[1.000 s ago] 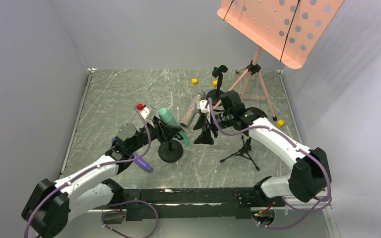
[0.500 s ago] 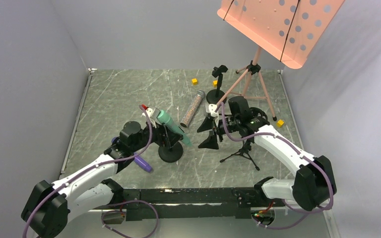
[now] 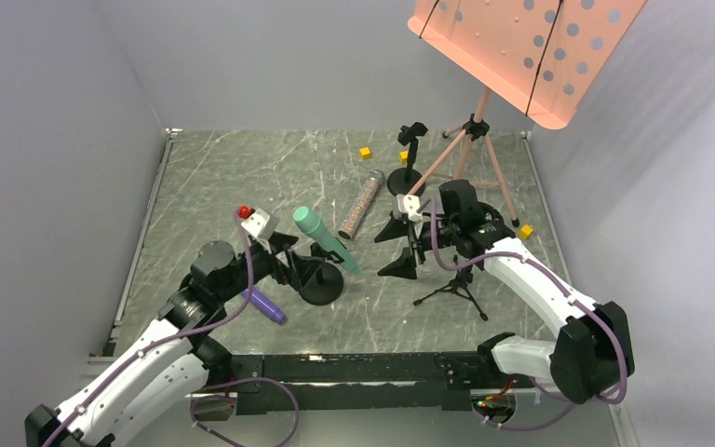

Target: Attach the microphones to the stand

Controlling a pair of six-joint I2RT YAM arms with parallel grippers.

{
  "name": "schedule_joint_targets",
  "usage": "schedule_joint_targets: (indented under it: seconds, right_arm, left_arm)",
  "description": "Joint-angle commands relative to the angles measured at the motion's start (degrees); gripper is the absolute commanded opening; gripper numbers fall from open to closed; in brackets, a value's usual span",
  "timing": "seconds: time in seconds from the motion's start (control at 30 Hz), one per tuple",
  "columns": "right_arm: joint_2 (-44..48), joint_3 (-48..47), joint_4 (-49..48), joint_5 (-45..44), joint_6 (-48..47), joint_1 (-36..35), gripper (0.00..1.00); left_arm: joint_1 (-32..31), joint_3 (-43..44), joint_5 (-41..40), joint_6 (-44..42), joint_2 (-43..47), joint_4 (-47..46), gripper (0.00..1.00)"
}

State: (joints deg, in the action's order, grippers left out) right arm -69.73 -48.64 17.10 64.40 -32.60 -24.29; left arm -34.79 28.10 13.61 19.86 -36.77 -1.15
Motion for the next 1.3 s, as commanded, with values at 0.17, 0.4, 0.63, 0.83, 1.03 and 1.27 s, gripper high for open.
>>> schedule_joint_targets:
  seconds: [0.17,0.4,0.63,0.83,1.03,1.27]
  right_arm:
    - [4.13,3.17,1.11,5.66,-9.21,0.83,0.90]
    - [4.19,3.31,1.24,6.67,-9.22,0.87,0.91]
    - [3.47,3.07,2.24,7.57,-9.94,0.83,0.91]
    - [3.89,3.11,2.32,7.54,-10.10,0.78,0.91]
    - [3.90,3.12,2.48,7.46,-10.29,0.75,0.91]
    - [3.98,3.12,2.48,7.51,-10.37,0.76,0.91]
  left_arm:
    - [0.22,-5.08,6.90,-28.51,5.59,-0.42,0.99]
    - [0.61,-6.05,4.28,-35.65,2.75,-5.21,0.99]
    - [5.92,-2.79,21.12,-38.14,-6.47,-5.87,0.86]
    - [10.45,-5.30,28.44,-35.44,-10.40,-16.88,0.74]
    - [12.66,-5.04,40.39,-32.42,-17.41,-24.58,0.64]
    - [14.63,-6.05,45.72,-27.00,-23.44,-33.91,0.48]
